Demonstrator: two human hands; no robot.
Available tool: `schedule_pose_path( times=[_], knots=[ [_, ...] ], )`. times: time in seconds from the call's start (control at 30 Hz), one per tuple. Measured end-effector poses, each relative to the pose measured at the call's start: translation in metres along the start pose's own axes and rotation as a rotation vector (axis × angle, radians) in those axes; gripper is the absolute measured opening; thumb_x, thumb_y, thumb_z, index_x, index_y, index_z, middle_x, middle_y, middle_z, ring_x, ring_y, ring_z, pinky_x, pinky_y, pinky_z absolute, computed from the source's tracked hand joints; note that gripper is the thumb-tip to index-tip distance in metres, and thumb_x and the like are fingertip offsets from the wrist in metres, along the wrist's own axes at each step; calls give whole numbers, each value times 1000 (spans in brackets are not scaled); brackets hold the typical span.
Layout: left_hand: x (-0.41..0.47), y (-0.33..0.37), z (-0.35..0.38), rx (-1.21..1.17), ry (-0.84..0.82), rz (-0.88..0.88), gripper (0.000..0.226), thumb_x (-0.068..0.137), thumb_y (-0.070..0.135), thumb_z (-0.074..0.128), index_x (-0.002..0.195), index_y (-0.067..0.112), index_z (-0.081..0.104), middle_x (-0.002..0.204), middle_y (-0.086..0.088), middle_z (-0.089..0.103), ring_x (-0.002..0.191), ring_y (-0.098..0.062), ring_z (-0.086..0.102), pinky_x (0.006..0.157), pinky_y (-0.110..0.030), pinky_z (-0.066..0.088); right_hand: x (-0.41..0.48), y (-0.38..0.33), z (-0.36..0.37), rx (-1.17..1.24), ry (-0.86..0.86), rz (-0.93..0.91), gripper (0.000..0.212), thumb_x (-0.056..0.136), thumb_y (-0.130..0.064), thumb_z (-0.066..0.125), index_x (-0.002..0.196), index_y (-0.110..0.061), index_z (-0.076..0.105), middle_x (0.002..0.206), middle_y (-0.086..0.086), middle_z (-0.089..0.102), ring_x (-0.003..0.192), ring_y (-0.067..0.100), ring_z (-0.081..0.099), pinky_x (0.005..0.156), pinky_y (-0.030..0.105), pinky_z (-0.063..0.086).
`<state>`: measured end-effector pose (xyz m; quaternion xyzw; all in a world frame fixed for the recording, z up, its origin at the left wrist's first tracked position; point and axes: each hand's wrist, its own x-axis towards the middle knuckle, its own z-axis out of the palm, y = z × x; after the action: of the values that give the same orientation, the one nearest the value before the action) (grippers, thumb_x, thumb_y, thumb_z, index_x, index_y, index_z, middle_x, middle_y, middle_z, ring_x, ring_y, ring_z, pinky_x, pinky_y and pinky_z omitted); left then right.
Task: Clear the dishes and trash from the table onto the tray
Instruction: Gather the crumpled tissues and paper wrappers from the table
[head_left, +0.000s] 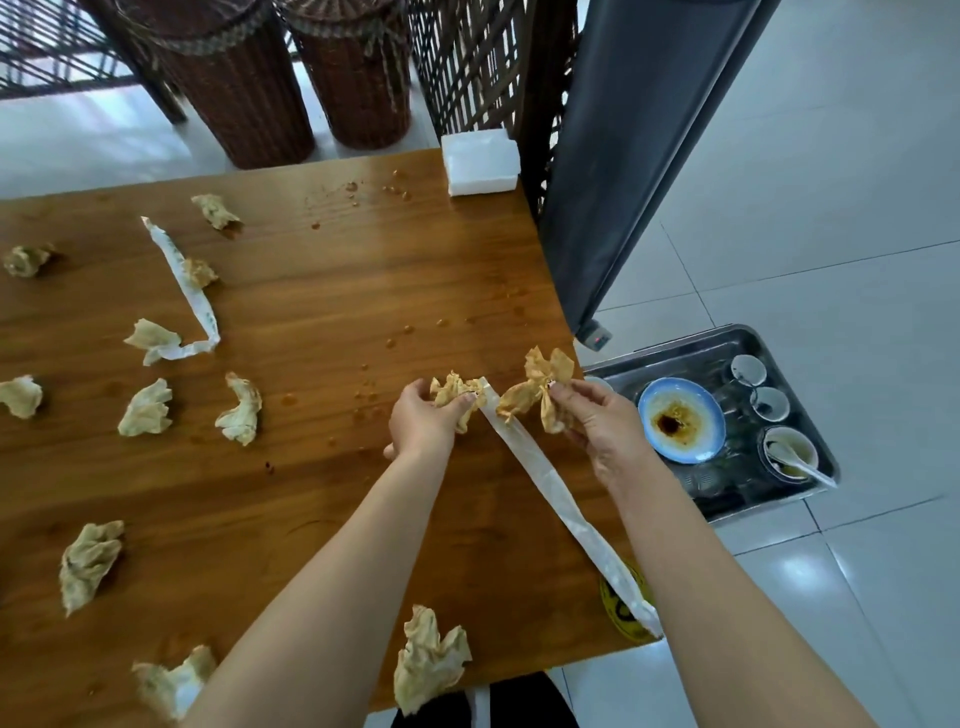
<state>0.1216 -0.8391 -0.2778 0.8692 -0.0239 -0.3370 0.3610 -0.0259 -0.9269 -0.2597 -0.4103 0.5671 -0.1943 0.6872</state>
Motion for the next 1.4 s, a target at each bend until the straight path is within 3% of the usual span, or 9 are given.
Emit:
schedule_pose_path(
  times=[0.23,0.37,0.5,0.7,0.83,0.9,1.1,1.27,1.4],
  knots=[
    [1,-2,3,107,104,-19,45,73,46,78,112,30,62,120,2,59,111,-23,54,95,-45,33,9,-1,-4,-13,-53,-43,16,82,-14,72,98,-14,68,82,-3,69,62,0,60,51,11,44],
    [-6,-4,4,146,81,14,36,78,44,74,100,31,48,112,4,62,110,-24,54,94,-44,32,11,-1,-4,8,-6,-48,14,82,-17,73,95,-19,66,94,-2,70,89,11,64,77,23,50],
    [-15,-1,-1,49,84,5,40,79,42,75,104,28,48,103,9,58,103,-20,56,99,-45,31,15,0,-1,-62,34,-99,35,83,-21,72,116,-12,65,111,2,68,108,16,61,93,26,45],
    [-5,1,-15,-190,57,-34,37,77,38,78,102,24,54,108,4,63,101,-18,60,98,-45,45,36,12,21,-606,76,-173,51,82,-51,66,124,-22,63,146,-3,45,134,27,37,109,52,33],
    [-9,5,-24,-290,47,-10,38,80,31,76,111,18,56,103,5,59,92,-13,58,66,-21,43,37,18,30,-929,136,-319,40,84,-47,66,119,-26,67,143,-10,47,126,23,40,101,41,34],
    [-9,3,-26,-318,52,-14,40,80,29,76,113,17,57,105,4,60,94,-13,59,64,-18,41,34,18,34,-983,154,-383,36,85,-43,67,117,-26,68,138,-12,52,119,21,39,97,38,33],
    [-12,-6,-34,-378,56,-39,40,80,27,76,113,14,58,108,1,64,95,-13,62,64,-17,42,31,19,35,-615,146,-325,22,78,-30,77,99,-22,72,110,-4,62,107,19,55,93,44,48],
    [-21,-12,-41,-409,52,-35,32,80,27,77,102,20,54,102,3,63,84,-6,59,62,-16,40,14,7,30,-219,78,-253,19,79,-23,77,89,-32,63,108,-1,64,97,11,64,75,21,53],
    [-33,-14,-47,-427,48,-49,33,81,26,76,106,18,55,105,1,63,90,-11,60,67,-19,40,-1,-2,26,-70,25,-183,25,78,-15,76,99,-21,65,105,2,69,94,13,67,77,22,55]
  ],
)
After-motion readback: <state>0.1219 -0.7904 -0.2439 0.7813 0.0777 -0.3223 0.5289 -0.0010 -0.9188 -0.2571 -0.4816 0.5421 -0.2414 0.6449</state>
